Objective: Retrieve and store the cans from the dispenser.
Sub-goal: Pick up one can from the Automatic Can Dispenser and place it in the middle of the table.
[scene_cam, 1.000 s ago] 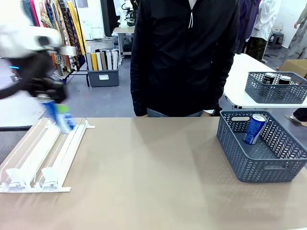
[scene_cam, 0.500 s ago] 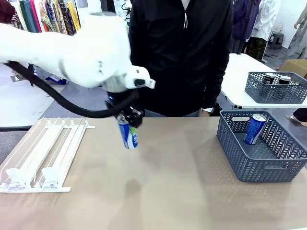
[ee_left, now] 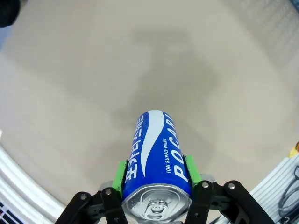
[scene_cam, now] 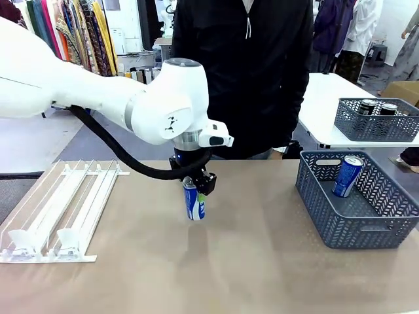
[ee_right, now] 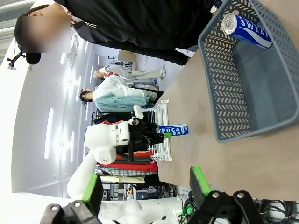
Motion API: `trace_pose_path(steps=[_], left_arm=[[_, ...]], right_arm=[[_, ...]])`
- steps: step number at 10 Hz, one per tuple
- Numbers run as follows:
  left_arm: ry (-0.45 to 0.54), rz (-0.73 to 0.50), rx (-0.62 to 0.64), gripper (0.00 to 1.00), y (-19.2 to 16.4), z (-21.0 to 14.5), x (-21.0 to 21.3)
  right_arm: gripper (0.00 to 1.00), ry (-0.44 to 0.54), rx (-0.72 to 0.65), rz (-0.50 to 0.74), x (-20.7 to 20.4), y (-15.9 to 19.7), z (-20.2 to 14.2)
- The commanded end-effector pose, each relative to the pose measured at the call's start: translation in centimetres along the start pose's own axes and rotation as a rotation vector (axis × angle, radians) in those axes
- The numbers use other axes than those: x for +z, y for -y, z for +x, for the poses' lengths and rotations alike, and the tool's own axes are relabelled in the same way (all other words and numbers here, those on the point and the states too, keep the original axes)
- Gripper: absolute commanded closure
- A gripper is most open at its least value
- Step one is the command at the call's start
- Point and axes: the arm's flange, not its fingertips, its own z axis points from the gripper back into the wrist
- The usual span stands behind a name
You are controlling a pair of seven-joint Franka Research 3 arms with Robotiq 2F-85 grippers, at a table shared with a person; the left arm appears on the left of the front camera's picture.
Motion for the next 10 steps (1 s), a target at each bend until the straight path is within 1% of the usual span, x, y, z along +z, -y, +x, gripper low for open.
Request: trace_pose_path(steps=[1,3,4,6,7,8,10], left_arm=[[0.016,-0.062,-0.038,1.0,0.8,0.6,-0.1],[0.034,-0.043,-0.086,1.0,1.9,1.0,-0.8],[0.03,-0.028,-0.108,1.0,2.7,1.1,-1.2],[0.016,-0.015,-0.126,1.0,3.1,1.3,-1.8],[0.005,-0.01,-0.125,0.55,3.2,1.2,-2.0],[0.014,-0.002,-0.139,0.0,3.2,1.3,-1.9],[0.054,0.02,-0.144,0.0,3.4,0.8,-0.5]], right_arm=[[0.0,0.007,0.023,0.024,0.0,-0.2,0.2],[0.0,0.007,0.023,0.024,0.0,-0.2,0.2],[0.0,0.007,0.023,0.024,0.0,-0.2,0.2],[0.0,0.007,0.023,0.024,0.0,-0.2,0.2],[0.0,0.007,0.023,0.024,0.0,-0.2,0.2],[0.0,0.007,0.023,0.024,0.0,-0.2,0.2],[0.0,0.007,0.023,0.024,0.0,-0.2,0.2]])
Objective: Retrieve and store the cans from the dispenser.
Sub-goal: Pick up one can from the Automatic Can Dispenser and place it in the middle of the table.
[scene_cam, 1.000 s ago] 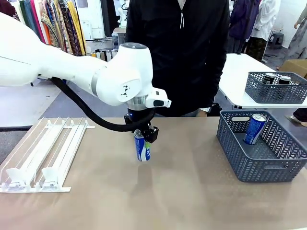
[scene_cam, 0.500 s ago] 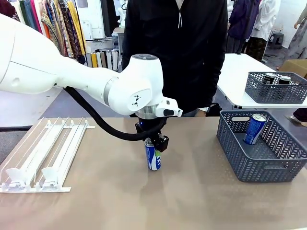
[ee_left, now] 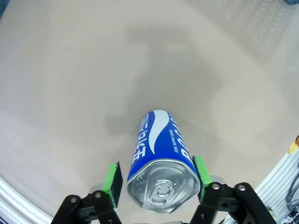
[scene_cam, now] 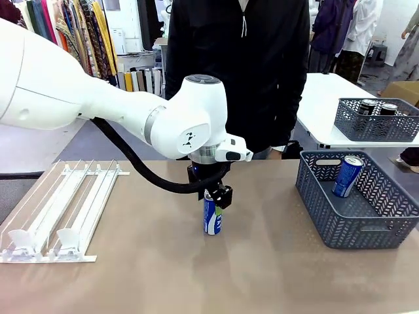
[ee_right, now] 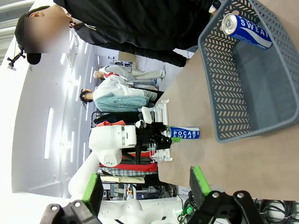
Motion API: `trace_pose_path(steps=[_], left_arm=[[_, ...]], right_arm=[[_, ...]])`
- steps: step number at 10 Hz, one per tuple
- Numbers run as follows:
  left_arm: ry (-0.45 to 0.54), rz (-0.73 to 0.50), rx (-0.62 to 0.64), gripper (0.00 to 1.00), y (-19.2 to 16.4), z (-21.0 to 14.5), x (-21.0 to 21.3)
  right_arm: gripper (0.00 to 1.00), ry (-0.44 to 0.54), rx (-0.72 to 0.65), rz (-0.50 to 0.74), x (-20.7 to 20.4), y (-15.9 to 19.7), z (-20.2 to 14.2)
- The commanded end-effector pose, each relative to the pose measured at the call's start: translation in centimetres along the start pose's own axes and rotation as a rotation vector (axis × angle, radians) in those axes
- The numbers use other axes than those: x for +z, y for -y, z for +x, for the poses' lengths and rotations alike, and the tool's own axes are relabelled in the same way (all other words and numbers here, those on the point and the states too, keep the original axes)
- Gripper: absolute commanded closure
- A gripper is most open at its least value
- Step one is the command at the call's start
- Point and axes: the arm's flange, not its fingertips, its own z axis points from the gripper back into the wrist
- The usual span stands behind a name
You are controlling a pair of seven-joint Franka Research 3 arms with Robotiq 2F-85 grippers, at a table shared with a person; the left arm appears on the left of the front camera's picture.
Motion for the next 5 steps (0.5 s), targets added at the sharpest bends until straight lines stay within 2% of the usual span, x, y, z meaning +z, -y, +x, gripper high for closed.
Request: trace_pose_path(steps=[1,3,5], left_arm=[[0.053,0.048,-0.017,0.0,-0.2,-0.9,2.4],[0.145,0.04,0.003,0.0,-0.9,-2.7,8.1],[0.21,-0.074,0.041,0.0,-3.4,-6.6,14.8]], right_arm=[[0.0,0.007,0.023,0.024,0.0,-0.2,0.2],[0.0,0.007,0.023,0.024,0.0,-0.2,0.2],[0.0,0.007,0.023,0.024,0.0,-0.2,0.2]])
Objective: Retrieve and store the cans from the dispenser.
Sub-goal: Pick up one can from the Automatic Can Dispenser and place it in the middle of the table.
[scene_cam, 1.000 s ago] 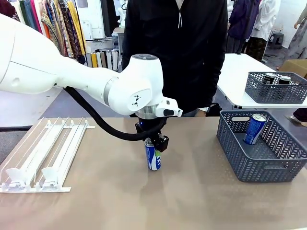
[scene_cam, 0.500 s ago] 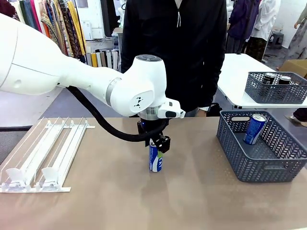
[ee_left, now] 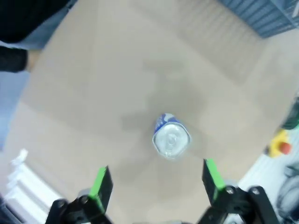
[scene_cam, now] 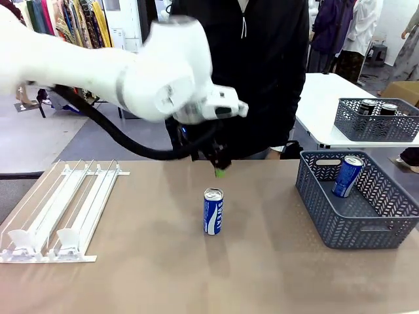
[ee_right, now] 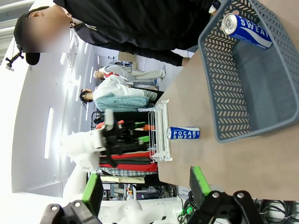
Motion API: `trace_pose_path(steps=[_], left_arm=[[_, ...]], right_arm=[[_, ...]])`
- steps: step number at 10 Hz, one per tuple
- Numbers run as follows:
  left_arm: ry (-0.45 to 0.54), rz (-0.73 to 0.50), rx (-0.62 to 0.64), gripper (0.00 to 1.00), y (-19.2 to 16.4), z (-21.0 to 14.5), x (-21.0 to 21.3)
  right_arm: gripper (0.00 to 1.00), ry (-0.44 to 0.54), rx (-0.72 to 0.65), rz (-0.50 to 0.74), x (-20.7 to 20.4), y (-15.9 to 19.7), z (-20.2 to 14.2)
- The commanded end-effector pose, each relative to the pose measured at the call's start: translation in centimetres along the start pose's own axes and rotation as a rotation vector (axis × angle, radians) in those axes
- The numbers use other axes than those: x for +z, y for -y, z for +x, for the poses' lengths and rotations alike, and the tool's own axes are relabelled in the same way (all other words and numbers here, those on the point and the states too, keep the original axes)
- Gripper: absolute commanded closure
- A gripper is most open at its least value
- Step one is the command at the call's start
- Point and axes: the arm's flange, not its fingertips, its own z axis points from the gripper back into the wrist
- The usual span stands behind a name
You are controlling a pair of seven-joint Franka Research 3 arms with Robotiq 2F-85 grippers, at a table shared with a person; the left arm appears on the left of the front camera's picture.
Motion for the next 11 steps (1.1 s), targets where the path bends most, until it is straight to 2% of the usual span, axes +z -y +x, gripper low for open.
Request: trace_pose_path(steps=[1,3,4,5,6,7,9,10,11], left_arm=[[0.041,-0.194,0.031,0.0,-4.3,-6.3,6.5],[0.107,-0.269,0.155,0.0,-10.4,-13.8,11.3],[0.114,-0.362,0.22,0.0,-13.9,-18.4,13.0],[0.18,-0.448,0.321,0.0,-17.7,-24.2,14.7],[0.285,-0.595,0.372,0.0,-20.4,-29.3,15.9],[0.406,-0.647,0.474,0.0,-22.3,-34.2,16.3],[0.648,-0.766,0.553,0.0,-23.1,-42.9,14.8],[0.737,-0.791,0.57,0.0,-23.0,-46.0,13.8],[0.78,-0.832,0.552,0.0,-23.2,-48.1,12.8]], right_arm=[[0.0,0.007,0.024,0.024,0.0,-0.2,0.2],[0.0,0.007,0.024,0.024,0.0,-0.2,0.2],[0.0,0.007,0.024,0.024,0.0,-0.2,0.2],[0.0,0.007,0.024,0.024,0.0,-0.2,0.2],[0.0,0.007,0.024,0.024,0.0,-0.2,0.2],[0.0,0.007,0.024,0.024,0.0,-0.2,0.2],[0.0,0.007,0.024,0.024,0.0,-0.2,0.2],[0.0,0.007,0.024,0.024,0.0,-0.2,0.2],[0.0,0.007,0.024,0.024,0.0,-0.2,0.2]])
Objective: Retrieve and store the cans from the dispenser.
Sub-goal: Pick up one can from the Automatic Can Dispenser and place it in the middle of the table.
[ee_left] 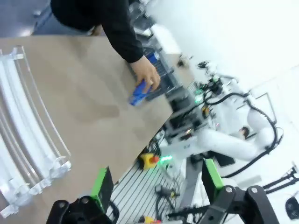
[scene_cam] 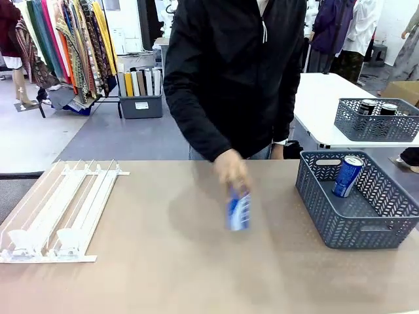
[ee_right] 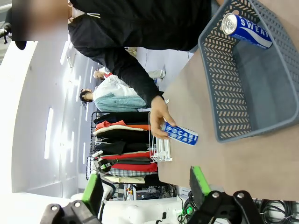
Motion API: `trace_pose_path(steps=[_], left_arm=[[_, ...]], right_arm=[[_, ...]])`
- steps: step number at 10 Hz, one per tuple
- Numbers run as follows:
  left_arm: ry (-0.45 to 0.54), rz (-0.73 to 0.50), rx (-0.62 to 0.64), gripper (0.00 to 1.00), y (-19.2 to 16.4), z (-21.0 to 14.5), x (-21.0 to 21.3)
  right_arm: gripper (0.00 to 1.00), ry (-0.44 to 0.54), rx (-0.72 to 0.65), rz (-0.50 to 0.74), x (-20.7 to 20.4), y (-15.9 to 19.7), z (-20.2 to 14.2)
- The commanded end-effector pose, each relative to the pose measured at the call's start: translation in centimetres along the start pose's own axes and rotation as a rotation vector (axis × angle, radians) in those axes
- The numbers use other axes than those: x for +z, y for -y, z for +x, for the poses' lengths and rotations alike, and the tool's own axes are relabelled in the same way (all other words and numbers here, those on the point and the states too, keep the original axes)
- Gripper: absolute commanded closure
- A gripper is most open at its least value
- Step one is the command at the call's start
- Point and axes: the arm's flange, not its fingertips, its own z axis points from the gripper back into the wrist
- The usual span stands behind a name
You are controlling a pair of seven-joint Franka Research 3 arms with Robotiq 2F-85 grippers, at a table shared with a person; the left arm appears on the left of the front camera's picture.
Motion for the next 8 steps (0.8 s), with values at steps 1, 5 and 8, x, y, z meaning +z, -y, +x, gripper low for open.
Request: trace_pose_path(steps=[1,5,8], left_arm=[[-0.031,-0.006,-0.022,0.0,-1.5,-1.4,-1.0],[0.0,0.0,0.0,0.0,0.0,0.0,0.0],[0.0,0.0,0.0,0.0,0.0,0.0,0.0]], right_arm=[[0.0,0.007,0.024,0.024,0.0,-0.2,0.2],[0.0,0.007,0.024,0.024,0.0,-0.2,0.2],[0.0,0.007,0.024,0.024,0.0,-0.2,0.2]])
